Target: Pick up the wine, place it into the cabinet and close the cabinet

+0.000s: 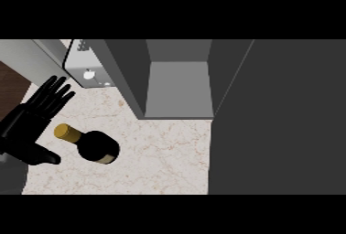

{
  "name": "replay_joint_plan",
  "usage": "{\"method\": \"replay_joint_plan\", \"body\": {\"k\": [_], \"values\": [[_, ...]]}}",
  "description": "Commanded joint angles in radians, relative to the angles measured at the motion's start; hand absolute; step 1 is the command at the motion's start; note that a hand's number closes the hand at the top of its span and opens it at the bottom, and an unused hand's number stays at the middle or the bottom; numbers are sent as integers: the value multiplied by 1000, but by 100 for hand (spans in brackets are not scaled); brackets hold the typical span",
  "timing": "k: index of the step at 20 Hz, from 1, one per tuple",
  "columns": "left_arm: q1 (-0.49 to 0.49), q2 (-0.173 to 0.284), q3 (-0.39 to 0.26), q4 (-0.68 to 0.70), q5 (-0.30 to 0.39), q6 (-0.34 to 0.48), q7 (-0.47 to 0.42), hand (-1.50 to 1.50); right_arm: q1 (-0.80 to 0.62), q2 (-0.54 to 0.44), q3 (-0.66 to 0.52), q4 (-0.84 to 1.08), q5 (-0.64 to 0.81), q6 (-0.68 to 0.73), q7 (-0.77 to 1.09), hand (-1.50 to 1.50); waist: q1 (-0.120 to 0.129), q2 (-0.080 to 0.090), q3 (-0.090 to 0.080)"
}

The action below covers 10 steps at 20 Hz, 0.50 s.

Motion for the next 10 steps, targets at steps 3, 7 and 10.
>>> {"method": "replay_joint_plan", "body": {"k": [3, 7, 10], "values": [[-9, -7, -20, 105, -96, -28, -85, -150, -82, -1, 3, -31, -17, -53, 101, -150, 1, 0, 0], [-40, 16, -5, 253, -170, -78, -215, -150, 62, 8, -15, -33, -23, 43, -14, -150, -3, 0, 0], [36, -6, -21, 218, -185, -93, -247, -150, 57, 54, 82, -86, 60, -7, 20, -150, 0, -1, 0]]}}
